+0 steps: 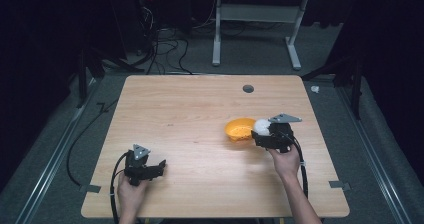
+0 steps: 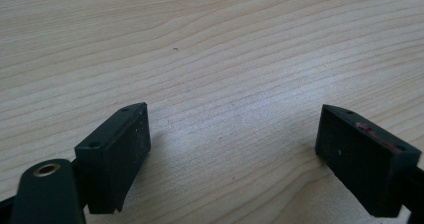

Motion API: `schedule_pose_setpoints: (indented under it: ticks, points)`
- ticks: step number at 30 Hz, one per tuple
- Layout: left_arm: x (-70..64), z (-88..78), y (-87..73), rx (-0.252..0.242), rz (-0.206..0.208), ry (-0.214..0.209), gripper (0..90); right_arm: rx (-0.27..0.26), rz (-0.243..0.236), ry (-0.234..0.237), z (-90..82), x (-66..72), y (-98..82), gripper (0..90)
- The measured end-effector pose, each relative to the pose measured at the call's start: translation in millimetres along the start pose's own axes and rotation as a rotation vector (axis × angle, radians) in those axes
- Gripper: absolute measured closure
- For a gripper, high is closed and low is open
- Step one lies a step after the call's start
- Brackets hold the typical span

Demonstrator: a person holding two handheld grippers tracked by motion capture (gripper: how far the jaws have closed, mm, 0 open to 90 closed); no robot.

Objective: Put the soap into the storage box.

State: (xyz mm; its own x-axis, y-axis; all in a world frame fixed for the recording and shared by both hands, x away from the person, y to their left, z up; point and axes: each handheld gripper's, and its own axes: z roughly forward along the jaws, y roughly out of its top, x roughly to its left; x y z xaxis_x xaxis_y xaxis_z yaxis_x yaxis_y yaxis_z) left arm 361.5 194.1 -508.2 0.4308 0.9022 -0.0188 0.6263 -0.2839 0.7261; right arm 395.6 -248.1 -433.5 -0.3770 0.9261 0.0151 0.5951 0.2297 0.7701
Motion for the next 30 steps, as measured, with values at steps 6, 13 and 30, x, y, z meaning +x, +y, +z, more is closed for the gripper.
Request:
schedule_pose_setpoints:
  ticks: [6, 13, 30]
  points:
    - [0.1, 0.0, 0.0, 0.0, 0.0, 0.0, 14.8, 0.006, -0.013, 0.009, 4.0, 4.8, 5.7, 23.3]
    - [0.1, 0.0, 0.0, -0.001, -0.001, -0.001, 14.8, 0.012, -0.023, 0.02, 7.1, 9.0, 12.7, 23.3]
    - [0.1, 0.0, 0.0, -0.001, -0.001, -0.001, 14.8, 0.043, -0.041, 0.037, 23.1, 16.5, 25.3, 23.3]
